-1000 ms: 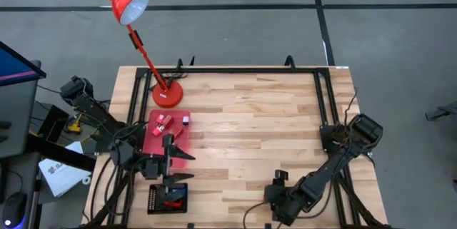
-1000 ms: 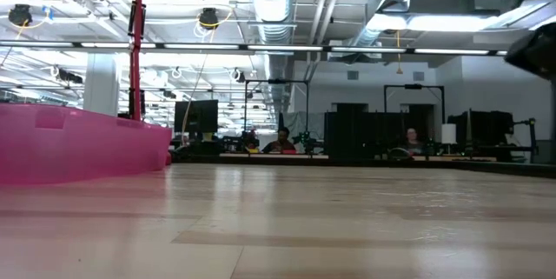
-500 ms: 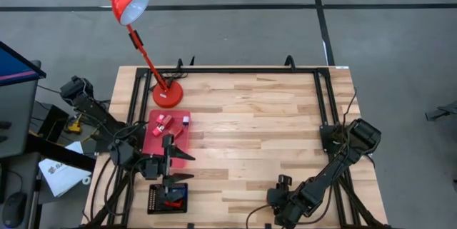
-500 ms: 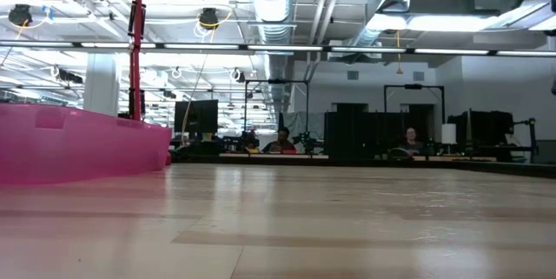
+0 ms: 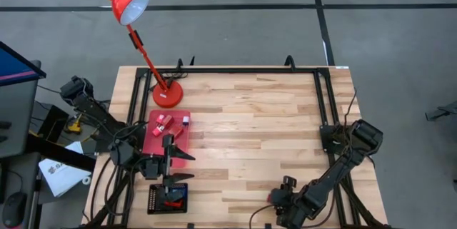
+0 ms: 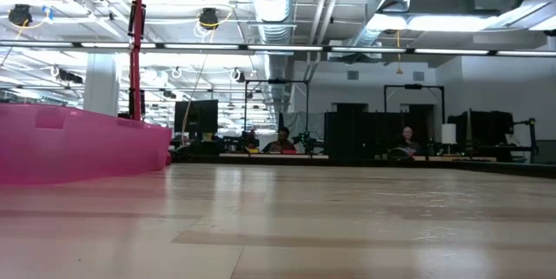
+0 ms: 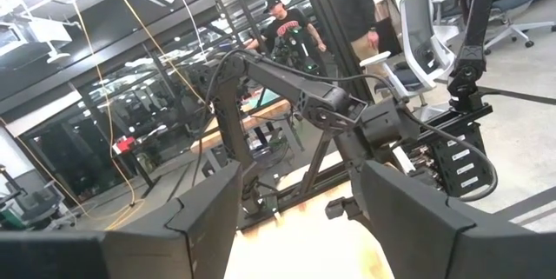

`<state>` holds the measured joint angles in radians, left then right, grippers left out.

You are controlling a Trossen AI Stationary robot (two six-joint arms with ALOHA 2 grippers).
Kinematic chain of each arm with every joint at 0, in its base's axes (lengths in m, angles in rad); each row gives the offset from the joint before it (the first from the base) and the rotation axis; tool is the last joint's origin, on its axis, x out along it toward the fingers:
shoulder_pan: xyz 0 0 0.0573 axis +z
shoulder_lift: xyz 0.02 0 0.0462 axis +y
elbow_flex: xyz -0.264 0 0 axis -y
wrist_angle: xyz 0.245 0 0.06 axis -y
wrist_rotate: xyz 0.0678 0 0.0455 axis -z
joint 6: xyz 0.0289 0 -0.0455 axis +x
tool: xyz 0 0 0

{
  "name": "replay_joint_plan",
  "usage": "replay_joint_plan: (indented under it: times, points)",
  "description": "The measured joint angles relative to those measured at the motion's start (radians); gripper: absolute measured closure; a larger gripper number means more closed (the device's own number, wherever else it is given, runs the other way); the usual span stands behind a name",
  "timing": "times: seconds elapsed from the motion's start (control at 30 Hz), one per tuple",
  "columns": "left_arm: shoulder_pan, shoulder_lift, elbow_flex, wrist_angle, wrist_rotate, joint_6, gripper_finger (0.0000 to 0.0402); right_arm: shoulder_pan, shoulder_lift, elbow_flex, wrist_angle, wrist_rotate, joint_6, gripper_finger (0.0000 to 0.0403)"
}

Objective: Pick & Place Office items
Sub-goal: Put the red digital timer into the black bin

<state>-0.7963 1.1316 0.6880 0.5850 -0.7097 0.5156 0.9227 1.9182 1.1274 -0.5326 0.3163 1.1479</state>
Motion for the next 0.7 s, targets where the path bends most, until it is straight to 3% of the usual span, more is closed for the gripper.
replay_joint_plan:
  times: [0.2,0.4,0.5,0.7]
  points:
    - [0.0,0.0,0.0,-0.008,0.0,-0.022,0.017,0.014,0.039,0.005,-0.056,0.012,0.036,0.0185]
    - [0.0,0.0,0.0,-0.021,0.0,-0.033,0.017,0.016,0.072,0.011,-0.06,0.059,0.018,0.0234]
    - [0.0,0.0,0.0,-0.038,0.0,-0.038,0.017,0.015,0.043,0.001,-0.055,0.107,-0.036,0.026]
    - [0.043,0.03,0.0,-0.096,-0.008,-0.091,0.017,-0.046,-0.047,-0.005,-0.103,0.301,-0.216,0.0261]
